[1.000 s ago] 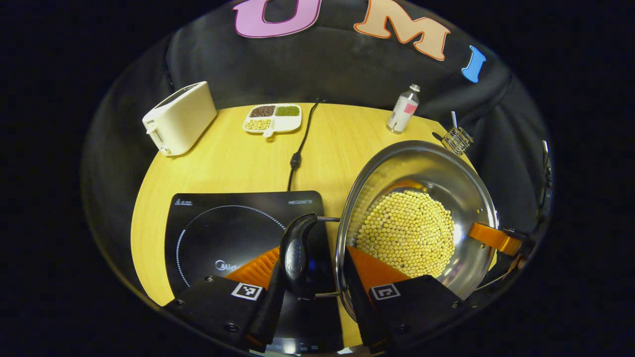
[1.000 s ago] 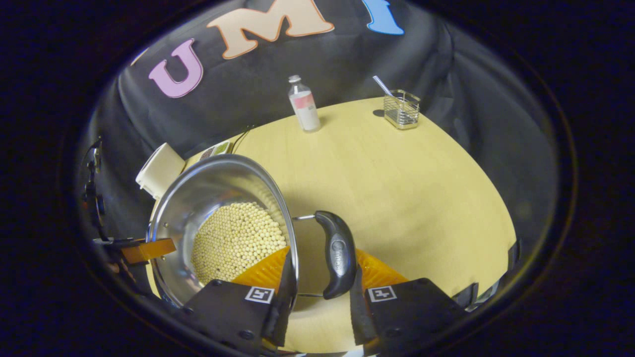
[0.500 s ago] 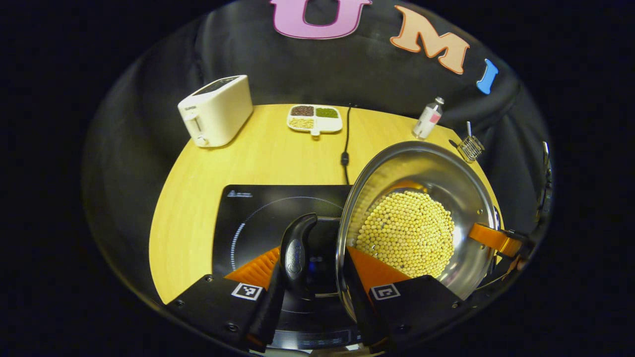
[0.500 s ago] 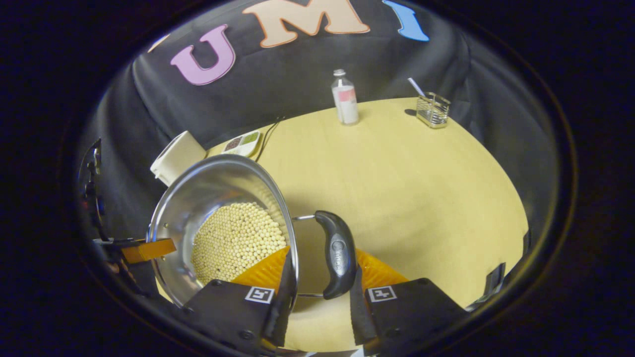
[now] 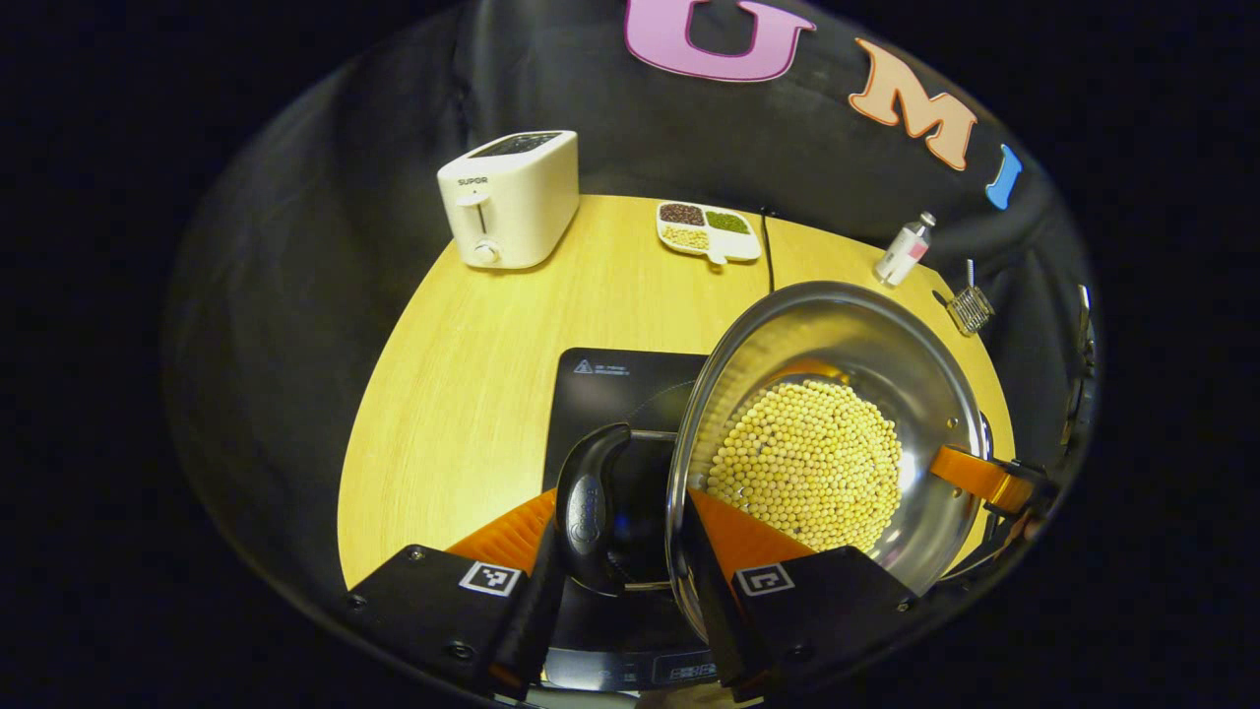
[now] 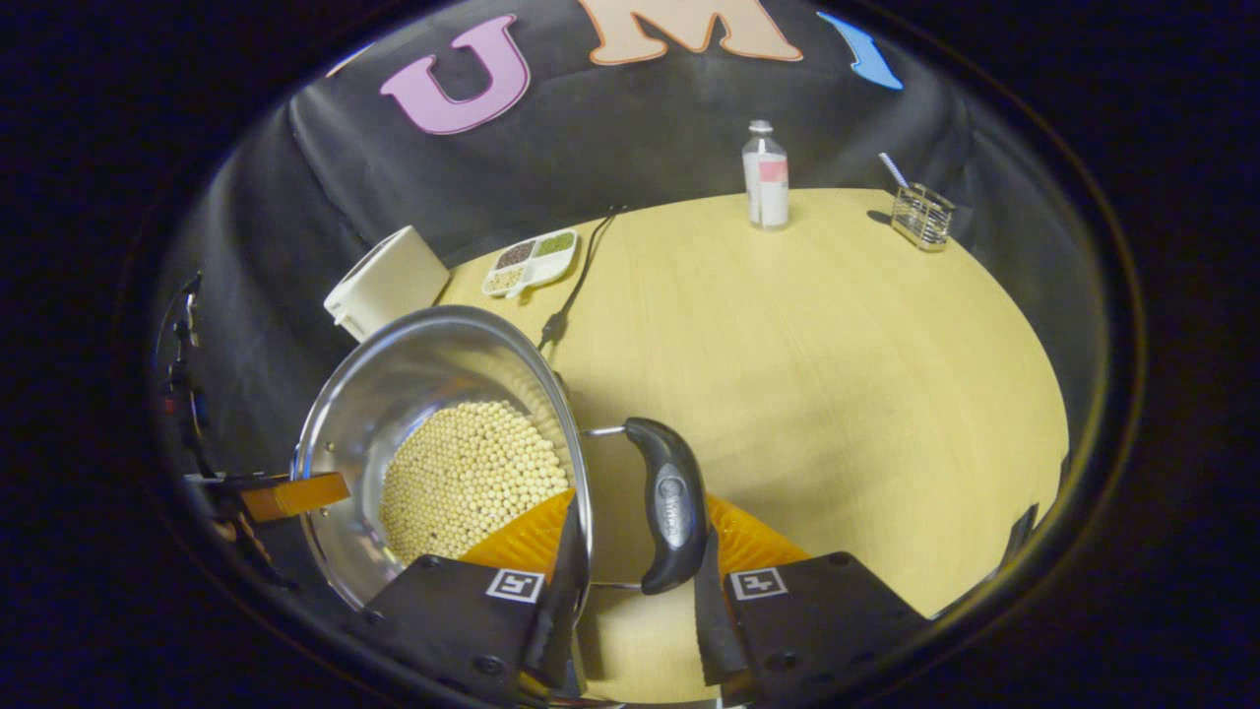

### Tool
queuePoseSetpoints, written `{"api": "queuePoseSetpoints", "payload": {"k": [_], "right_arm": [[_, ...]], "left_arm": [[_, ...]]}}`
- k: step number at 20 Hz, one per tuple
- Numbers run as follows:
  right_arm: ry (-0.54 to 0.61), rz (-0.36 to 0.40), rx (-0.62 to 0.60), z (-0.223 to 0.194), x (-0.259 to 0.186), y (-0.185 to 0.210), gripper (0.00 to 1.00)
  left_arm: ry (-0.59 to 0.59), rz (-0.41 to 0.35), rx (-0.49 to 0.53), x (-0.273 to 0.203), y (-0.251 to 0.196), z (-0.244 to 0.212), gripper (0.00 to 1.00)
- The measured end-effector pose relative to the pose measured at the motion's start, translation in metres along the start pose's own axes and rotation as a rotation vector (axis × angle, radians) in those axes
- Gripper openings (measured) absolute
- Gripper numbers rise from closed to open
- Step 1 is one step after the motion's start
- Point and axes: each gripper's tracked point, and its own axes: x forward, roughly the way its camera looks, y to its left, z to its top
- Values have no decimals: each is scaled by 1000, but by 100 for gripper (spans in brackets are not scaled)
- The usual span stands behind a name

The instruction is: First push the handle of the pot to place it horizontally, then grasp the pot with both hands and set it on the induction cooktop.

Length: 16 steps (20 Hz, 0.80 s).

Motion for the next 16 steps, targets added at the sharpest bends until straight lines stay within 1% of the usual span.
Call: {"api": "queuePoseSetpoints", "payload": {"k": [3,4,5,6,7,8,9,10,11,12,13,14,15,16], "right_arm": [[7,9,-9,-2,5,12,49],[10,12,-11,-3,7,15,49],[14,14,-12,-4,9,18,54],[18,17,-13,-6,11,22,49],[19,19,-13,-7,10,25,54],[19,22,-12,-7,11,28,54],[20,24,-14,-7,12,32,49],[20,25,-17,-7,12,33,54],[20,25,-19,-7,13,35,54],[21,25,-23,-8,13,36,48],[21,25,-23,-8,13,38,54],[22,25,-23,-8,13,39,49],[22,25,-23,-8,13,39,54],[23,25,-22,-8,13,39,49]], "left_arm": [[4,8,-12,-1,9,1,65],[6,11,-15,-1,14,-1,67],[8,14,-16,0,19,-1,67],[10,16,-17,0,24,-3,67],[10,18,-18,0,27,-2,67],[12,20,-19,0,31,-3,65],[11,21,-22,0,34,-3,65],[11,22,-25,0,35,-2,65],[12,22,-29,0,38,-3,65],[14,21,-34,2,40,-4,67],[15,21,-35,2,41,-4,67],[16,21,-36,3,41,-4,67],[17,20,-35,4,42,-3,67],[18,20,-34,5,42,-4,65]]}}
